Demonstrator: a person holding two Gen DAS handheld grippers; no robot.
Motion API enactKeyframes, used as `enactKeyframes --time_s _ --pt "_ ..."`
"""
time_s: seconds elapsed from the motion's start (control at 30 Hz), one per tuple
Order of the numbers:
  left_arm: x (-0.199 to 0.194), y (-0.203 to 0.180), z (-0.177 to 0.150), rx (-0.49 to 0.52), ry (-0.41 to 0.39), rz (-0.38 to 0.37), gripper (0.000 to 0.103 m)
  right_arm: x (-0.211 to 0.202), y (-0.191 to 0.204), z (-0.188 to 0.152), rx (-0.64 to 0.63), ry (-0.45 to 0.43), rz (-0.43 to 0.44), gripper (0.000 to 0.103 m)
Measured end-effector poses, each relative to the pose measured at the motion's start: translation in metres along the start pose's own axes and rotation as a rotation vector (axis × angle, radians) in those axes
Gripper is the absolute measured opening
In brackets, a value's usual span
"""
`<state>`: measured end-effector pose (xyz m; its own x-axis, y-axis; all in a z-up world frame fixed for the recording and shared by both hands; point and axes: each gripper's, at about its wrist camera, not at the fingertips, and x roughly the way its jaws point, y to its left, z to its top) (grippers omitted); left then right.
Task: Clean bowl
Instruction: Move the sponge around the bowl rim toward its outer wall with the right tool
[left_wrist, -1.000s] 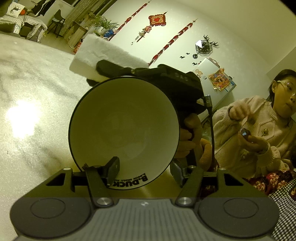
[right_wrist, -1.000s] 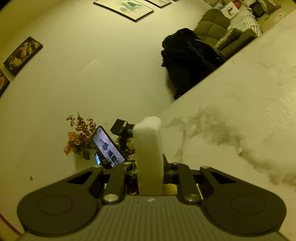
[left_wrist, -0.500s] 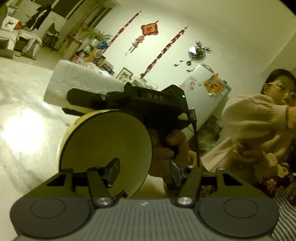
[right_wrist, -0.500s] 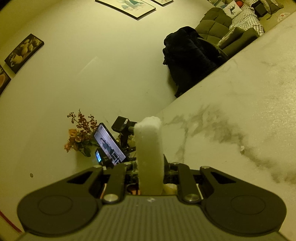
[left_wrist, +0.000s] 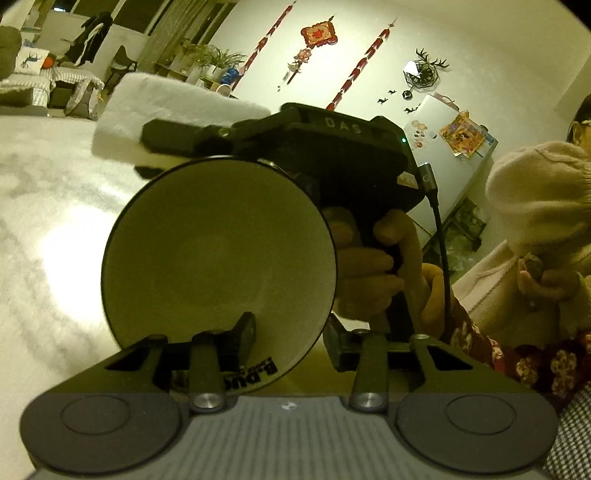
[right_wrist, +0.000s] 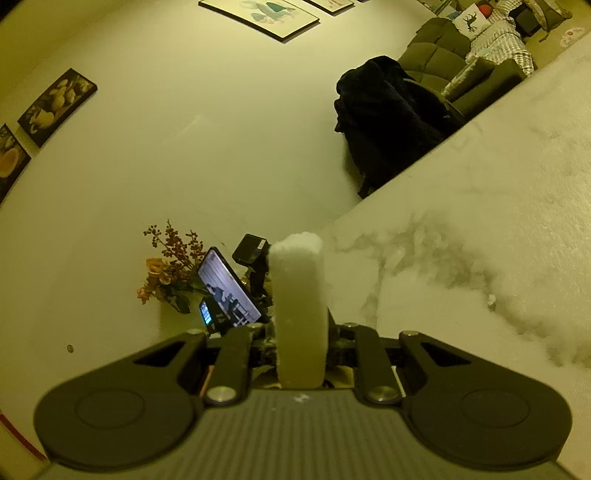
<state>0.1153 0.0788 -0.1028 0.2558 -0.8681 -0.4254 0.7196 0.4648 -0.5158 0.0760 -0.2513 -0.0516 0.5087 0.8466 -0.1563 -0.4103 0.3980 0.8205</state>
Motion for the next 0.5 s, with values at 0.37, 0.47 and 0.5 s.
enactKeyframes --time_s 0.37,0.47,0.5 --pt "0.002 -0.010 -0.006 0.082 0.012 0.038 0.044 -0.002 0.012 0.000 -0.060 -0.008 -0.003 0.019" --pt "0.001 -0.008 -0.005 0.068 0.007 0.032 0.044 -0.009 0.019 0.004 -0.118 -0.040 -0.051 0.019" --pt "0.000 -0.006 -0.005 0.055 0.002 0.027 0.044 -0.013 0.024 0.005 -0.156 -0.060 -0.085 0.019"
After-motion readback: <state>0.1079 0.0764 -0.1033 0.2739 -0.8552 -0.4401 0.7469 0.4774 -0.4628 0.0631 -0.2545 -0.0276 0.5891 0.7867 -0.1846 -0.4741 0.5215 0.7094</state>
